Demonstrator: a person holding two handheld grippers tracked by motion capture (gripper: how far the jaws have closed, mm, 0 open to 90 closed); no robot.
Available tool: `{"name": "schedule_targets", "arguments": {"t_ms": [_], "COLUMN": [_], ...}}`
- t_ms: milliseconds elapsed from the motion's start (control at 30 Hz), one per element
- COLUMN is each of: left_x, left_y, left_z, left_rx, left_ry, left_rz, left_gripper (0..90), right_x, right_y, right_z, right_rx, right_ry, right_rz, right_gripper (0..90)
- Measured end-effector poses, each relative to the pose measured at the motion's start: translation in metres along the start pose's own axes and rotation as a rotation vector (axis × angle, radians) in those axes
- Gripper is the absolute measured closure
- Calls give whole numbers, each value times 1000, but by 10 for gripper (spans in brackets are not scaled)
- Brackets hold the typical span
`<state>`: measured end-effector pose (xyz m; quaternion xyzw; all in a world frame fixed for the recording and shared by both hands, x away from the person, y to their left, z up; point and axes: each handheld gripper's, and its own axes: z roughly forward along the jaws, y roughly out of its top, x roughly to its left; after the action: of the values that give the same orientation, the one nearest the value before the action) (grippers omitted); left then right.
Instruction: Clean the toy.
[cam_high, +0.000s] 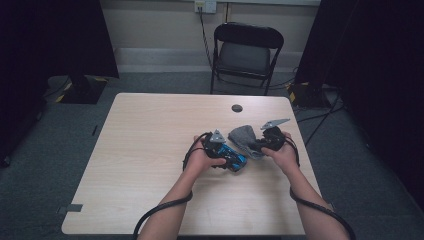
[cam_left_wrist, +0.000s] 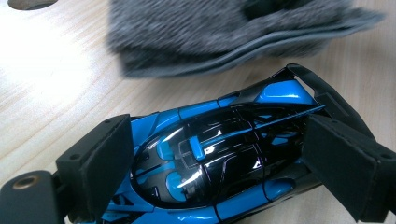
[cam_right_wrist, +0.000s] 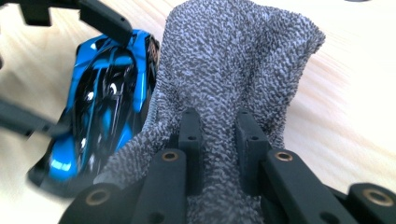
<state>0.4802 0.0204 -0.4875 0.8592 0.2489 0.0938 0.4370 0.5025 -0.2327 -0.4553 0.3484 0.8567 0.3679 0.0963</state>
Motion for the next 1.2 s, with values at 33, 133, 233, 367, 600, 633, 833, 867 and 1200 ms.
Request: {"name": "schedule_targets", "arguments": {"t_ms": [33, 133, 233, 367, 600, 633, 833, 867, 1200], "left_x": [0, 0, 0, 0, 0, 0, 0, 0, 0], "left_y": [0, 0, -1, 0, -1, -2, -1, -1, -1], "left_z": [0, 0, 0, 0, 0, 0, 0, 0, 0], "left_rx": [1, -5, -10, -4, -12, -12, -9, -8, -9], "left_ry": [1, 1, 1, 1, 2, 0, -1, -1, -1], "left_rz": [1, 0, 0, -1, -2, -3, -2, -2, -2], "left_gripper": [93, 93, 93, 93, 93, 93, 94, 94, 97], "right_x": [0, -1, 0, 8, 12, 12, 11, 10, 4], "right_y": [2, 9, 14, 20, 18, 18, 14, 14, 2], "right_z": [4, 17, 28, 47, 55, 55, 51, 50, 38], "right_rx": [2, 9, 18, 45, 55, 53, 54, 55, 53], "right_ry": [-1, 3, 4, 31, 42, 43, 55, 57, 83], "right_rz": [2, 17, 34, 14, -3, -19, -33, -36, -32], "right_gripper": [758, 757, 757, 754, 754, 754, 755, 755, 755]}}
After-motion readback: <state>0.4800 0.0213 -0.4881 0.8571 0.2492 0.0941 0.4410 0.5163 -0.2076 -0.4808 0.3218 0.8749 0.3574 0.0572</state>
